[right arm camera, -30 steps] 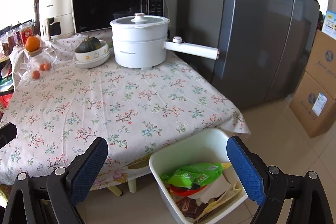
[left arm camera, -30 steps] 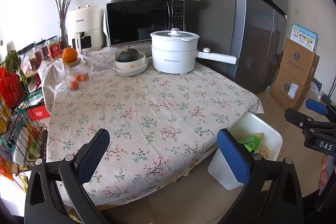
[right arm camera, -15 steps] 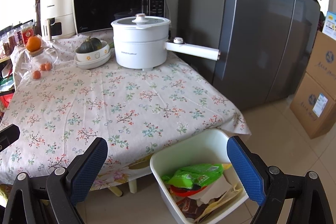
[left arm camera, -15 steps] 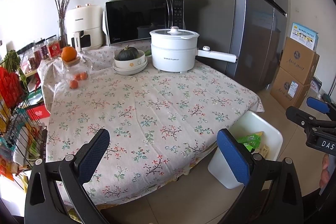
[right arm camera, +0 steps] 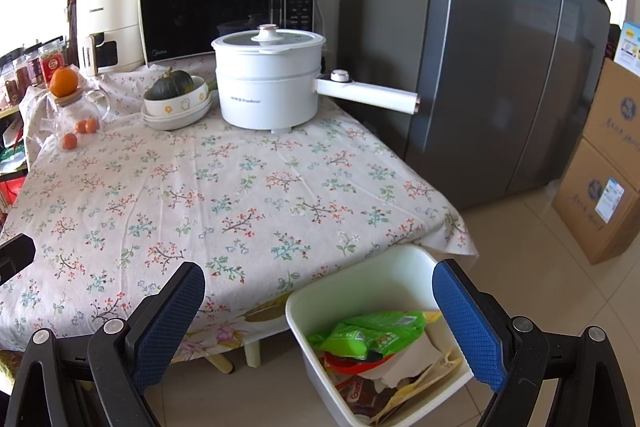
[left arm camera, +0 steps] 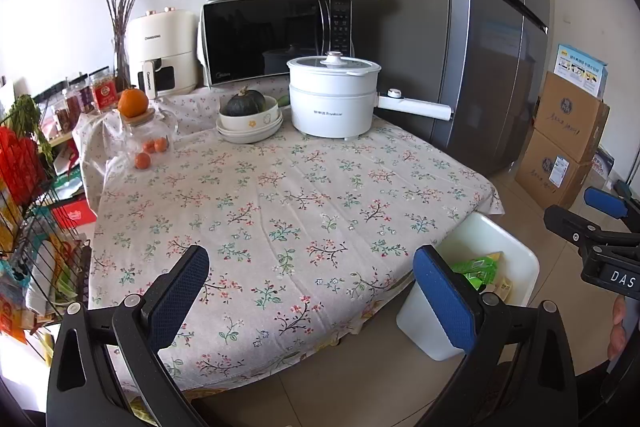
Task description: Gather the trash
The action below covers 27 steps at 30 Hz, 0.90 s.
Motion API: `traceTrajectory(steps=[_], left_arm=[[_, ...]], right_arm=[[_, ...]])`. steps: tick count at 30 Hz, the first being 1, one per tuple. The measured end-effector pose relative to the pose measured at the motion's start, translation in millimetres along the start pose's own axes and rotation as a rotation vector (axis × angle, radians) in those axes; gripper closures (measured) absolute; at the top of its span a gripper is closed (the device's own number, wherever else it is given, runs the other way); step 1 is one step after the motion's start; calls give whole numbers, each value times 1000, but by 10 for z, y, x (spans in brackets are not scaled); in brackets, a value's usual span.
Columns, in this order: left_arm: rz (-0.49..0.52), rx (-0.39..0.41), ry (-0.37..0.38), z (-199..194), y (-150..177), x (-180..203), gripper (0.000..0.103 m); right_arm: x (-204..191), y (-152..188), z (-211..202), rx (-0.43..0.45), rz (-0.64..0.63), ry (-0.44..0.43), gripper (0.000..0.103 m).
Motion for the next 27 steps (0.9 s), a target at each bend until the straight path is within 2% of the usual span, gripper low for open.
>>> traceTrajectory(steps=[27], left_arm=[[4,-6,-2,-36,1,-7,0]], right_arm=[[-8,24,-3,1,-3,0,7]])
Point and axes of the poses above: each gripper's, at about its wrist camera, not at the fingertips, and z roughly the way its jaws point, x to its right, y to its underside, the point moved 6 cm from there along z, roughly the way its jaws point, and after that the axes turned 13 degrees about x, right-handed, at the moved point
